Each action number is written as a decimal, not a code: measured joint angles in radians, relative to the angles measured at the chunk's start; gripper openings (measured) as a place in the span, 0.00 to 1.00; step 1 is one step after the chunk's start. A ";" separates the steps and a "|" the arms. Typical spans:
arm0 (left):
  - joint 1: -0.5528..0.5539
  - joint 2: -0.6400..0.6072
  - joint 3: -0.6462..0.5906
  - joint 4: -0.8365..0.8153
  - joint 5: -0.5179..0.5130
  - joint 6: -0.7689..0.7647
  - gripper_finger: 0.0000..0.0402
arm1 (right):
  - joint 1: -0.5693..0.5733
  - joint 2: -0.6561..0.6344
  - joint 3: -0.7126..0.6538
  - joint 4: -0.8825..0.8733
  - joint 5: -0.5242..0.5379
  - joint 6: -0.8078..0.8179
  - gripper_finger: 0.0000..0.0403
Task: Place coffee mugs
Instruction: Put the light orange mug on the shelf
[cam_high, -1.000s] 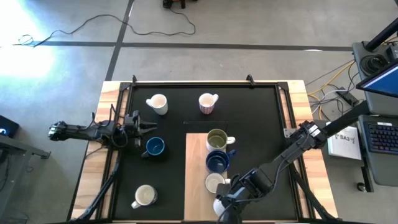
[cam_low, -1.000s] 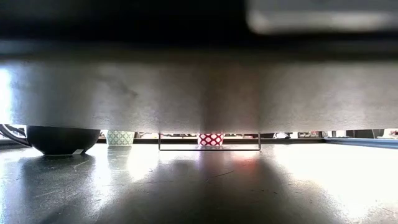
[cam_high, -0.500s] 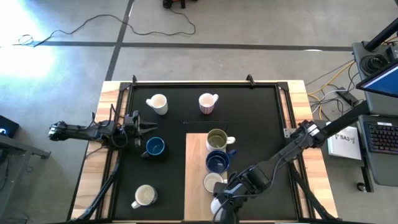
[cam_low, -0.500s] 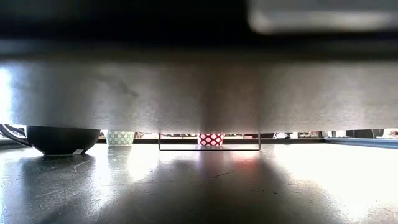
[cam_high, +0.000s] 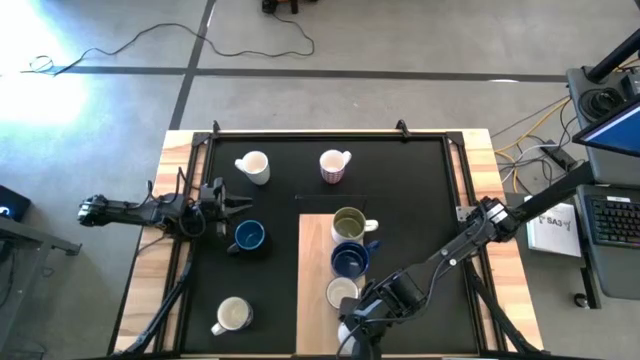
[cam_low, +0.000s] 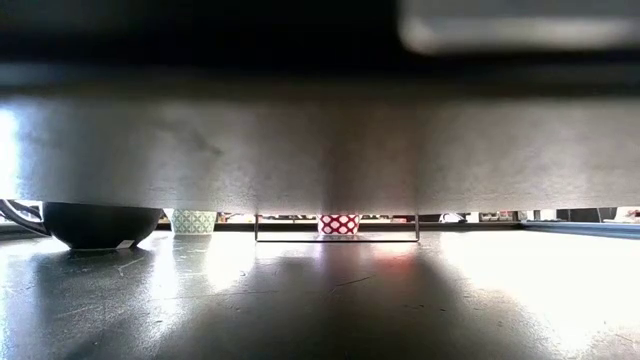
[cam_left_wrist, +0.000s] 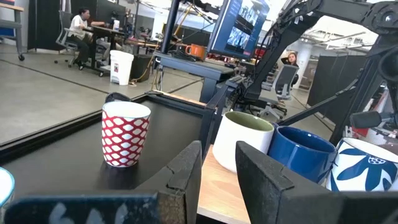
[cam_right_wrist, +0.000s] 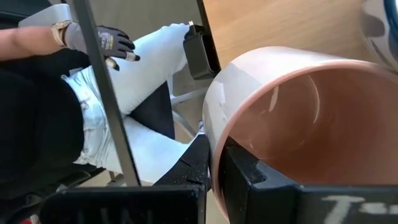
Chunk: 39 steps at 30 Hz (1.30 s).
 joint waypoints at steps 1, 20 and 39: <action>0.000 0.000 0.000 0.000 0.000 0.000 0.20 | 0.000 0.000 0.000 0.001 0.002 0.000 0.03; 0.000 0.000 0.000 0.000 0.000 0.000 0.20 | -0.002 0.028 0.000 0.054 -0.002 -0.038 0.03; 0.000 0.000 0.000 0.000 0.000 0.000 0.20 | -0.001 0.035 0.001 0.052 -0.020 -0.039 0.09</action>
